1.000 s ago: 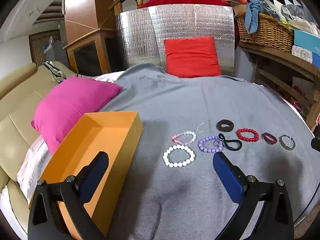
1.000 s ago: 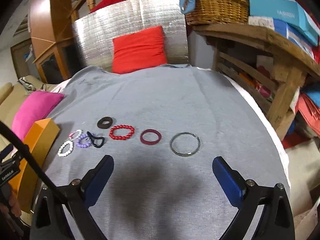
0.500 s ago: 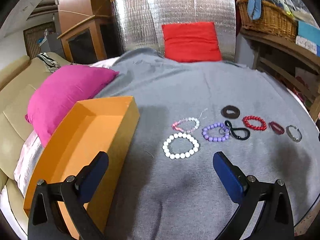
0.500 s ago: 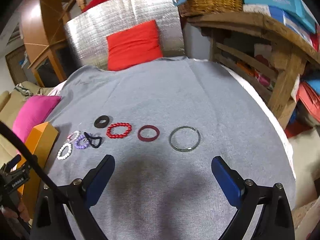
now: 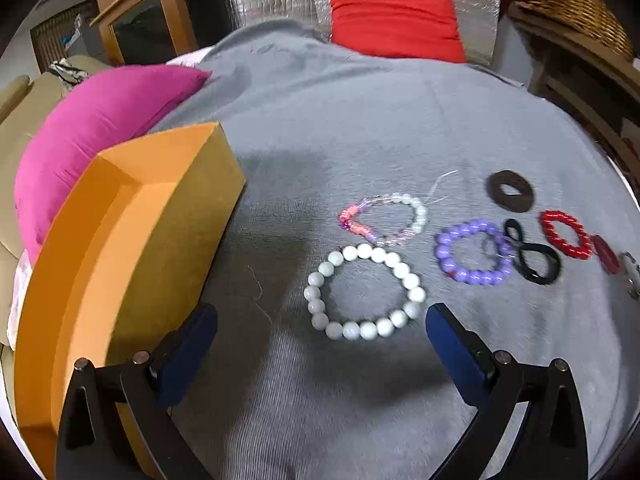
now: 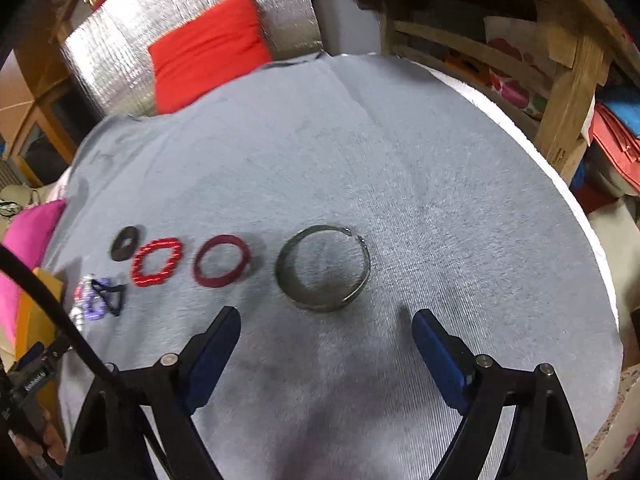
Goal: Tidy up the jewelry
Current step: 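Close the left tool on the white pearl bracelet while the right tool closes on the silver bangle, then lift both held bracelets and carry them over the orange box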
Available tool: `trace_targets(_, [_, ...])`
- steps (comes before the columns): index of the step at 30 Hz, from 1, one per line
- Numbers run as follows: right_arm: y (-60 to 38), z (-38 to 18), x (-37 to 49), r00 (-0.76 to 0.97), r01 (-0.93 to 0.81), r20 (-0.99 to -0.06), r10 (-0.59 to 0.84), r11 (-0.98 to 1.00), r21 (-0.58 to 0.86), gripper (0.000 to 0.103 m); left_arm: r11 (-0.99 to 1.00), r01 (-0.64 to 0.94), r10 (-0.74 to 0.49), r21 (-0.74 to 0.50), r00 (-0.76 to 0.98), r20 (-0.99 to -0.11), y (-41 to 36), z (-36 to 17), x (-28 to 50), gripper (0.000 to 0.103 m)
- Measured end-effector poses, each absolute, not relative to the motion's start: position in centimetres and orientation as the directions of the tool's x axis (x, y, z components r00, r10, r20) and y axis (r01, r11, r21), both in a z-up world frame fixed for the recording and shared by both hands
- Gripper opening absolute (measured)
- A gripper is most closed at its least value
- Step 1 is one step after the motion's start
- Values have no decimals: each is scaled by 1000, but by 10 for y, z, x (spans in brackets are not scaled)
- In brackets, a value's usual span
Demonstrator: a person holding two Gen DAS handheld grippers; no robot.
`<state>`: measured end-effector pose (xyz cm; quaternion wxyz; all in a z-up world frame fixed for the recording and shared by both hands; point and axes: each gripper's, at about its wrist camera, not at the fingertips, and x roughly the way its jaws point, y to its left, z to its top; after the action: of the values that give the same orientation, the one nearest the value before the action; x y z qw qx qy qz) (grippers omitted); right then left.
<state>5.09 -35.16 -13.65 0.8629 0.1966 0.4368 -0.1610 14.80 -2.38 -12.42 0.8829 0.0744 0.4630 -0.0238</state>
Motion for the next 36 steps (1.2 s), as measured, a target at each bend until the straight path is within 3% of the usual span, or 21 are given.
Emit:
trace_targets(7, [-347,-147,75,548,468,-822,-153,871,150,82,993,121,-70,-8,521,-851,-15,-137,158,99])
trace_targets(11, [-342,-150,80,530,488,-814,-237,871,64,64,992,118,-106,-51,534,-839,-11,-136,159,81])
trace_targets(16, [-340,-152,80,553,487,-791,-262,872,52,64,988,137,-137,-71,561,-816,-11,-131,156,51])
trace_targets(18, [-338,-149,80,551,488,-792,-264,872,49,64,983,156,-165,-91,563,-810,-12,-130,152,33])
trace_targets(25, [-336,-131,74,587,473,-777,-226,875,104,64,962,226,-256,-151,572,-779,-16,-125,150,8])
trace_targets(36, [-306,-110,69,653,399,-737,-171,906,144,64,956,240,-282,-171,574,-769,-15,-119,137,6])
